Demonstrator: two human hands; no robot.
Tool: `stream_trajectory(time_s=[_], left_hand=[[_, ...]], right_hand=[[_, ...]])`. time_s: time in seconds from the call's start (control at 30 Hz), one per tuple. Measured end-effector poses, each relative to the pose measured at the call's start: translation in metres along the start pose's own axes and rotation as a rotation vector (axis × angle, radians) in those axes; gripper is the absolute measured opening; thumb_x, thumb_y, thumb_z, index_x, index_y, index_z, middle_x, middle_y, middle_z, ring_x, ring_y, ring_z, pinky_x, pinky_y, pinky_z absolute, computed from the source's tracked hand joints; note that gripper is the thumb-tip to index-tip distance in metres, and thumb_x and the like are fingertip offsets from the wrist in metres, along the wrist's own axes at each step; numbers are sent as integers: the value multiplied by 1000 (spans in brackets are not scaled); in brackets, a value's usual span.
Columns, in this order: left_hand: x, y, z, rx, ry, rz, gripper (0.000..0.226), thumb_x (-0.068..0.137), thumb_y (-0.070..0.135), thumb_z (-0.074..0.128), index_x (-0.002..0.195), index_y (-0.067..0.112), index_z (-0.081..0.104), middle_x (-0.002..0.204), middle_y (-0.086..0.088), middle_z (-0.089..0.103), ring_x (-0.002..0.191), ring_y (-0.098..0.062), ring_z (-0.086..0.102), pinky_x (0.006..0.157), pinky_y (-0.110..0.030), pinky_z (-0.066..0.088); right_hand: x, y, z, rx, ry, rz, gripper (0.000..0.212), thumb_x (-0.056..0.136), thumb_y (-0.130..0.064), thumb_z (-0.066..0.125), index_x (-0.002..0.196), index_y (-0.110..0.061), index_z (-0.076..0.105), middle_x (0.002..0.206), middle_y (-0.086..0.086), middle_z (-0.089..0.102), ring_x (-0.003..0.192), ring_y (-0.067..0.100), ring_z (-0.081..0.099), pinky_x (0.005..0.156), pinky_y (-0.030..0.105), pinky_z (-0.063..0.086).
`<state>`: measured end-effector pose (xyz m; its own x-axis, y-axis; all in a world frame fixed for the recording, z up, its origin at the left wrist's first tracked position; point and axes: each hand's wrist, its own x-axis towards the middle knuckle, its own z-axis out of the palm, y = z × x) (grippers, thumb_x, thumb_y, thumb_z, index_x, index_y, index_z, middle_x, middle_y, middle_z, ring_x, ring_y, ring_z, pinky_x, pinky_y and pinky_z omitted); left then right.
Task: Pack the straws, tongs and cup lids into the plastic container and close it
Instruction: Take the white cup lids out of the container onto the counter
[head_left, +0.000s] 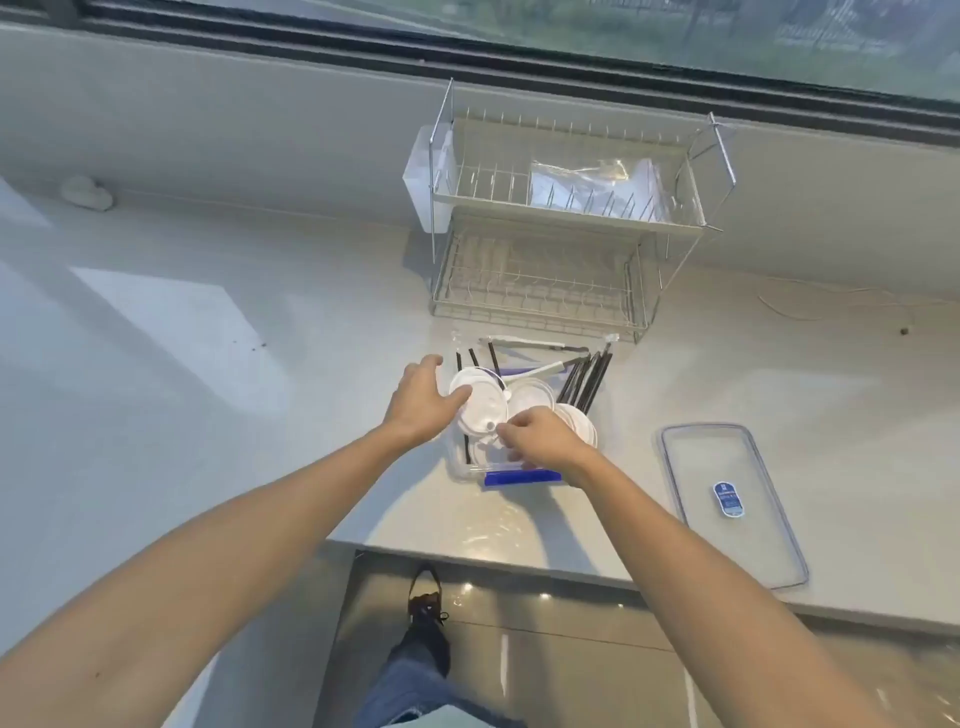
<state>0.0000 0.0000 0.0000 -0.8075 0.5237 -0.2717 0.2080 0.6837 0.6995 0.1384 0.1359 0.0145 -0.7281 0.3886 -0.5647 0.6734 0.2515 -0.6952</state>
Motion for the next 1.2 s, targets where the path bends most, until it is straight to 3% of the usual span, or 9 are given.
stream_trajectory(time_s=[0.07,0.2,0.37,0.53,0.73,0.83,0.93,1.07,1.2], left_hand=[[16,2,-6,39,-52,22,70,89,48,68,148,17,45,142,-12,55,124,-30,60,104,-47,49],[36,2,-8,89,-157,66,48,88,35,71,130,13,62,114,-8,69,107,-27,65,92,-37,52],[42,-7,-12,48,-185,57,38,85,27,72,119,12,69,97,-2,66,94,-22,65,84,-33,52],[41,-9,-22,-195,-258,-37,20,74,23,74,92,15,68,78,-3,68,69,-19,68,64,-37,56],[34,7,-25,-433,-301,-123,15,84,7,66,96,12,71,81,-2,72,67,-14,64,57,-26,51],[38,12,-28,-533,-213,-195,10,86,4,64,88,12,70,79,-4,69,68,-16,63,60,-24,51],[38,9,-31,-648,-115,-272,9,89,5,62,83,8,68,81,-7,67,76,-21,65,68,-25,56],[29,-1,-33,-754,-88,-342,12,91,0,57,87,5,67,76,-3,69,67,-13,72,73,-26,61],[20,-14,-29,-811,-63,-392,19,89,-5,56,103,3,66,89,-10,71,74,-20,73,77,-33,63]], right_hand=[[11,-10,5,-11,2,99,40,100,-29,57,104,8,70,90,17,72,72,22,67,65,33,55],[26,-23,18,-13,18,201,36,99,-31,57,98,2,70,98,22,77,65,22,64,56,27,48],[34,-26,28,128,100,281,39,97,-36,59,103,1,69,97,18,76,65,19,64,58,28,49],[29,-22,22,316,180,248,38,98,-37,62,107,0,65,94,11,74,66,18,66,59,29,52],[33,-29,1,484,275,68,19,100,-22,61,108,-5,67,96,13,73,65,17,67,60,30,52],[42,-22,-10,382,358,51,13,98,-14,60,107,-7,67,94,12,72,67,19,68,60,28,51],[53,-13,-11,90,302,29,25,95,-19,63,117,-7,66,103,2,69,89,26,72,82,39,57],[62,-12,-4,-225,194,-58,48,91,-28,69,133,-8,58,133,9,63,117,30,62,99,45,51],[71,-13,4,-284,136,-89,59,88,-37,73,138,-12,54,137,8,59,121,28,59,98,41,49]])
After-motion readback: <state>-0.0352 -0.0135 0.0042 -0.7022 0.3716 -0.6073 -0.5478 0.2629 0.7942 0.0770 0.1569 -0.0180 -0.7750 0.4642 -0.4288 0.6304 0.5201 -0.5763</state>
